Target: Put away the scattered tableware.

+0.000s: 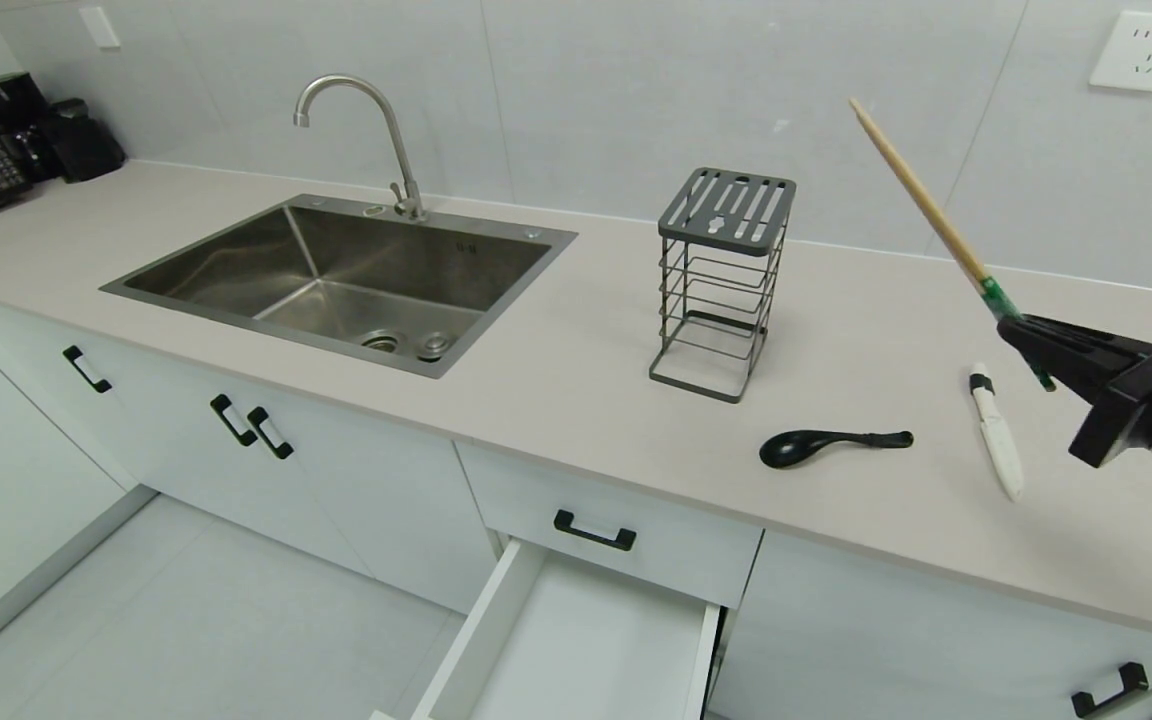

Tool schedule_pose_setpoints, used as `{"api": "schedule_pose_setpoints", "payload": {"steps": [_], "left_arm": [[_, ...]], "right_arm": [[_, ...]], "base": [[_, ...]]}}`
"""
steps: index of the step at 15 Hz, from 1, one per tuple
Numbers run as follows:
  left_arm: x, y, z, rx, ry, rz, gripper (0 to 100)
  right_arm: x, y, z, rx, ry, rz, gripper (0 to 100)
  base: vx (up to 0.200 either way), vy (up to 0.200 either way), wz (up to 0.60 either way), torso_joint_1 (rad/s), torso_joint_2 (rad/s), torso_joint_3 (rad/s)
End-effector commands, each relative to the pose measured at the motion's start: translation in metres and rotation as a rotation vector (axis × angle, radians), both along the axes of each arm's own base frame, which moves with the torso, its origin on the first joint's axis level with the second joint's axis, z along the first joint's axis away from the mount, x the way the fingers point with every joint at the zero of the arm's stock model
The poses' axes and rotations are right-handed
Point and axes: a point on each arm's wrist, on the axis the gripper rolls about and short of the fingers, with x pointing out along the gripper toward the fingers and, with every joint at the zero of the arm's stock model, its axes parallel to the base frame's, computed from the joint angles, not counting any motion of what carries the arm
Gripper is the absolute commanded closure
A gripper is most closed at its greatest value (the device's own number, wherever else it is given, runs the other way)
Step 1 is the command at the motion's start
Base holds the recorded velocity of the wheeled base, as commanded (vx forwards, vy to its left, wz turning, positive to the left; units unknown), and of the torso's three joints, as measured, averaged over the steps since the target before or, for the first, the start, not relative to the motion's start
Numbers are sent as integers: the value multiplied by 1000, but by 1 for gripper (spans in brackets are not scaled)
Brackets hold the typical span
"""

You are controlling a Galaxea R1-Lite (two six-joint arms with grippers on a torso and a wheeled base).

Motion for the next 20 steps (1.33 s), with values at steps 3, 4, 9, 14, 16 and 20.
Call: {"api": "schedule_pose_setpoints", "payload": {"steps": [3, 4, 9, 14, 16, 20], "left_arm": [[0, 0, 0, 0, 1, 1, 0], [0, 0, 0, 0, 1, 1, 0], [0, 0, 0, 0, 1, 0, 0], [0, 0, 0, 0, 1, 0, 0], [0, 0, 0, 0, 1, 0, 0], [0, 0, 0, 0, 1, 0, 0]], "right_arm": [[-37, 16, 17, -35, -128, 237, 100], [-39, 23, 14, -48, -123, 300, 100], [-48, 50, -7, -160, 24, 469, 100], [-39, 87, -42, -266, 190, 606, 100], [-35, 98, -58, -301, 269, 637, 100], [-46, 124, -71, -273, 399, 740, 100]], "base": [[0, 0, 0, 0, 0, 0], [0, 0, 0, 0, 0, 0], [0, 0, 0, 0, 0, 0], [0, 0, 0, 0, 0, 0], [0, 0, 0, 0, 0, 0], [0, 0, 0, 0, 0, 0]]}}
